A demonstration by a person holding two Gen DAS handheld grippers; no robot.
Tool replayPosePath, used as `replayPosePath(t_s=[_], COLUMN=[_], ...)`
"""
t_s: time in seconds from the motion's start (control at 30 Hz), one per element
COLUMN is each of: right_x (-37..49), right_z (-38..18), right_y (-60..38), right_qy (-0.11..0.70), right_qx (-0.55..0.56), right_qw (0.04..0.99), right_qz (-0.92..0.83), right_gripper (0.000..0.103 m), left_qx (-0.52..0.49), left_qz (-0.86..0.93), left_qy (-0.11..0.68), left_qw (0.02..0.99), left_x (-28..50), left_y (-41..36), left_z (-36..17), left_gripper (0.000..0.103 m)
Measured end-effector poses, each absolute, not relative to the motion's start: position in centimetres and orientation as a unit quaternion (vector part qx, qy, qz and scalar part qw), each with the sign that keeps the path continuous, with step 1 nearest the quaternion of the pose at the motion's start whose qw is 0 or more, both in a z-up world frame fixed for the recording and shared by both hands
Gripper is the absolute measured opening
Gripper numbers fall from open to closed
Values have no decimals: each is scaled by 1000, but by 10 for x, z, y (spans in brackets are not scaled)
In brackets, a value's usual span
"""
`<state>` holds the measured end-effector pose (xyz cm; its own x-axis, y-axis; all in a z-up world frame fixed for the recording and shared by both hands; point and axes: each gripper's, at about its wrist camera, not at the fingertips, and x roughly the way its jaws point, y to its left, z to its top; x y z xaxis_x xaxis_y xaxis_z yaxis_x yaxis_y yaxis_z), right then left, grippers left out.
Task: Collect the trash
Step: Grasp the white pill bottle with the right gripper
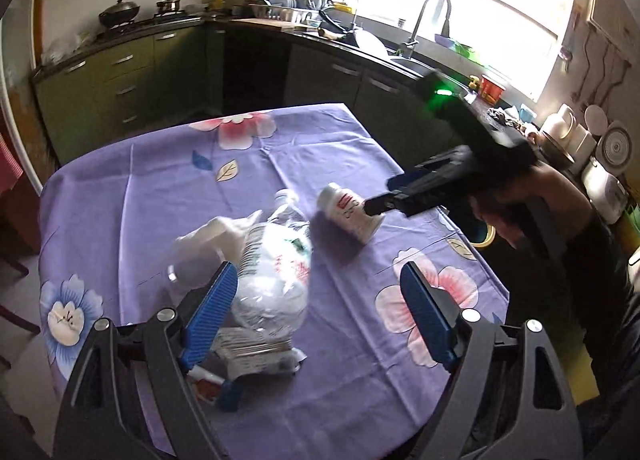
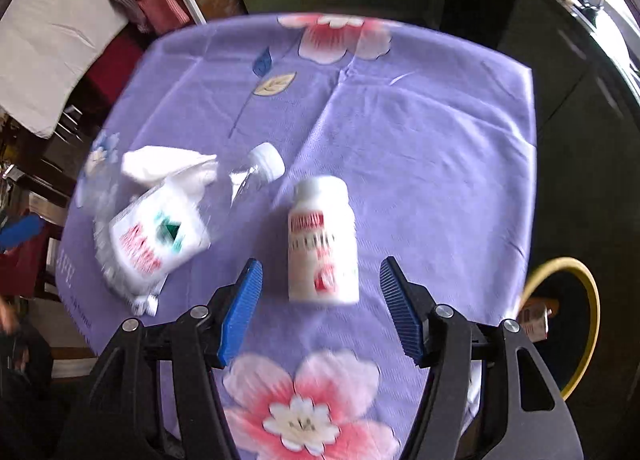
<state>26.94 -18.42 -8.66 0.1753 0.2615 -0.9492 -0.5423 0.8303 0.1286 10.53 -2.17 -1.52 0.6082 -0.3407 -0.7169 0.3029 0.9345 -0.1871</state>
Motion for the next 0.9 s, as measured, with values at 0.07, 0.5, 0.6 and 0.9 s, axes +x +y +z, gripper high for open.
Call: replayPosePath(t_s=[0.07, 0.5, 0.6, 0.9], right_x=[283, 297, 296, 261], right_z=[-100, -150, -150, -143], right_y=[-169, -148, -147, -149], right_qy=[602, 638, 636, 609], right_qx=[-135, -174, -179, -192], right_qw=[744, 717, 719, 737], right_qz=[256, 220, 216, 220], right_gripper=[61, 53, 47, 47], left_qx=[-26, -32, -30, -20], left_qz=[-179, -187, -187, -187], left_qy=[404, 407, 407, 409], left_qw=[897, 893, 894, 893], left_x=[103, 101, 100, 99], left_y=[-17, -10, -11, -19], left_z=[-18, -26, -27, -27], left_gripper=[80, 81, 81, 81])
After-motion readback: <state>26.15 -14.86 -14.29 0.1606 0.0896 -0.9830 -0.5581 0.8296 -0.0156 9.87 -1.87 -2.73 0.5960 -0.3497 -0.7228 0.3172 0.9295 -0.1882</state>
